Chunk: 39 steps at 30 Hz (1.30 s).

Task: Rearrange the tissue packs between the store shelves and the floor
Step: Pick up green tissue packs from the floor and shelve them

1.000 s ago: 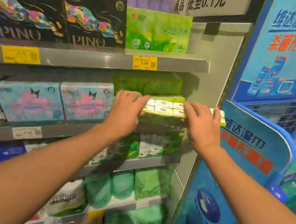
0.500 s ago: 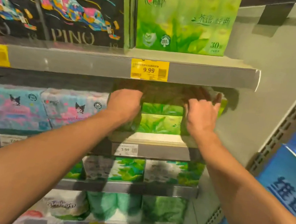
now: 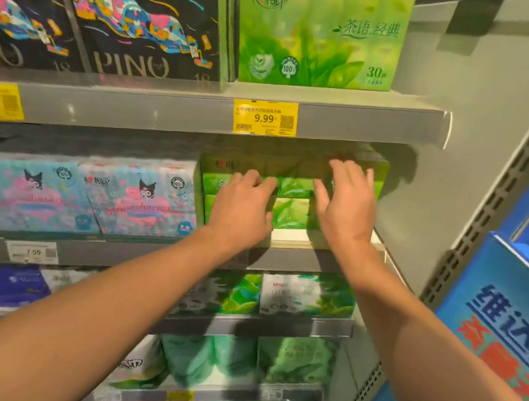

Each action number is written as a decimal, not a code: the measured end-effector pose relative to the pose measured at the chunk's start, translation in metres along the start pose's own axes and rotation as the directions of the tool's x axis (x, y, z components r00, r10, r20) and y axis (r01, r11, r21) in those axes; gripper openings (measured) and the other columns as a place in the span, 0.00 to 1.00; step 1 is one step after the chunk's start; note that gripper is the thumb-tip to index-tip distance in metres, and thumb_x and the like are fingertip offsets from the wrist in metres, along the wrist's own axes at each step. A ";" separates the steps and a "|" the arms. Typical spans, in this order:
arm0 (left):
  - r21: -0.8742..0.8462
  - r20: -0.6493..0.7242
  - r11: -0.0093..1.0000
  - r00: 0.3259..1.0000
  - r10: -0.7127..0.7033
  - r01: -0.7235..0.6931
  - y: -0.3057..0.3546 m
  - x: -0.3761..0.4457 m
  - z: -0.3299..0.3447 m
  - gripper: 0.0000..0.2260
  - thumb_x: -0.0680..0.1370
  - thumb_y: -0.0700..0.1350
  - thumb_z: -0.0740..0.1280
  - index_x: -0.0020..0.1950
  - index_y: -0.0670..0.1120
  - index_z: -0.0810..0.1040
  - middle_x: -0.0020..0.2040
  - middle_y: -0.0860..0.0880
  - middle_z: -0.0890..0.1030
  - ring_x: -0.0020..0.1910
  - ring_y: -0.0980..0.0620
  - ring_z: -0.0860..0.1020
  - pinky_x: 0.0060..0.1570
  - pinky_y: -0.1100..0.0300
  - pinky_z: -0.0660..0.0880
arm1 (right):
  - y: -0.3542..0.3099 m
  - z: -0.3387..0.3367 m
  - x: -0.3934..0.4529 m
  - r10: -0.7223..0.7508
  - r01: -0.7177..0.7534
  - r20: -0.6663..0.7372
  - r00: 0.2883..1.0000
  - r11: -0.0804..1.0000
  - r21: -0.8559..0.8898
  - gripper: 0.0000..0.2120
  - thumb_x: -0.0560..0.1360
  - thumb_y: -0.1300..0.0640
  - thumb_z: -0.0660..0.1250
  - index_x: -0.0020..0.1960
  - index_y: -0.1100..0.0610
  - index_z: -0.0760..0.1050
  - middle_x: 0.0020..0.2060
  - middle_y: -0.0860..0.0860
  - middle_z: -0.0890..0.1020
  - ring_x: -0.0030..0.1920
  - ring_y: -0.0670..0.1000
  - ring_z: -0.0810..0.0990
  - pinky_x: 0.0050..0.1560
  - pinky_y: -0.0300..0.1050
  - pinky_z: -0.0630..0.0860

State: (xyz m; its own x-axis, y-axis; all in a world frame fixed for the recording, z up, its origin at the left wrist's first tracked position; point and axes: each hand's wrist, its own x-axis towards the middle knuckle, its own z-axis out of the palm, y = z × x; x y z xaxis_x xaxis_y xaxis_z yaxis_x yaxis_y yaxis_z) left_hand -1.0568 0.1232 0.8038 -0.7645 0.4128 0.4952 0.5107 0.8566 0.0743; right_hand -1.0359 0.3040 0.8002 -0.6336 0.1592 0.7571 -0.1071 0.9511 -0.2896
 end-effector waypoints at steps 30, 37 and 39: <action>-0.781 0.253 0.494 0.528 0.811 -0.384 0.334 -0.590 -0.047 0.21 0.73 0.53 0.72 0.64 0.49 0.75 0.57 0.46 0.81 0.55 0.45 0.79 0.54 0.53 0.73 | -0.164 -0.462 -0.720 0.919 -0.942 -0.271 0.285 0.216 -0.259 0.28 0.73 0.43 0.69 0.71 0.50 0.69 0.66 0.50 0.76 0.65 0.53 0.74 0.63 0.48 0.71; -0.818 0.325 0.390 0.220 0.920 -0.423 0.475 -0.781 -0.082 0.25 0.73 0.58 0.70 0.68 0.51 0.72 0.58 0.47 0.81 0.55 0.46 0.78 0.56 0.54 0.72 | -0.195 -0.620 -0.907 0.905 -0.969 -0.412 -0.102 -0.184 -0.166 0.27 0.73 0.44 0.71 0.69 0.45 0.68 0.62 0.49 0.77 0.62 0.54 0.75 0.58 0.49 0.75; -0.855 0.302 0.344 0.167 0.939 -0.389 0.506 -0.820 -0.093 0.26 0.73 0.58 0.71 0.68 0.52 0.72 0.57 0.49 0.81 0.54 0.48 0.79 0.54 0.56 0.73 | -0.202 -0.644 -0.939 0.892 -0.955 -0.433 -0.130 -0.230 -0.187 0.25 0.72 0.43 0.71 0.67 0.47 0.70 0.58 0.50 0.79 0.59 0.54 0.76 0.55 0.48 0.74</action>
State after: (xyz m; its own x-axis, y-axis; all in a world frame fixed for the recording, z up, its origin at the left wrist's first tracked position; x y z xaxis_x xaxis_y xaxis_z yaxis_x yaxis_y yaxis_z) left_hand -0.1349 0.1893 0.5157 0.2331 0.9664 -0.1088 0.8093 -0.1307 0.5727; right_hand 0.0745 0.1327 0.5248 0.3185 0.9423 -0.1031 0.7733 -0.3213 -0.5466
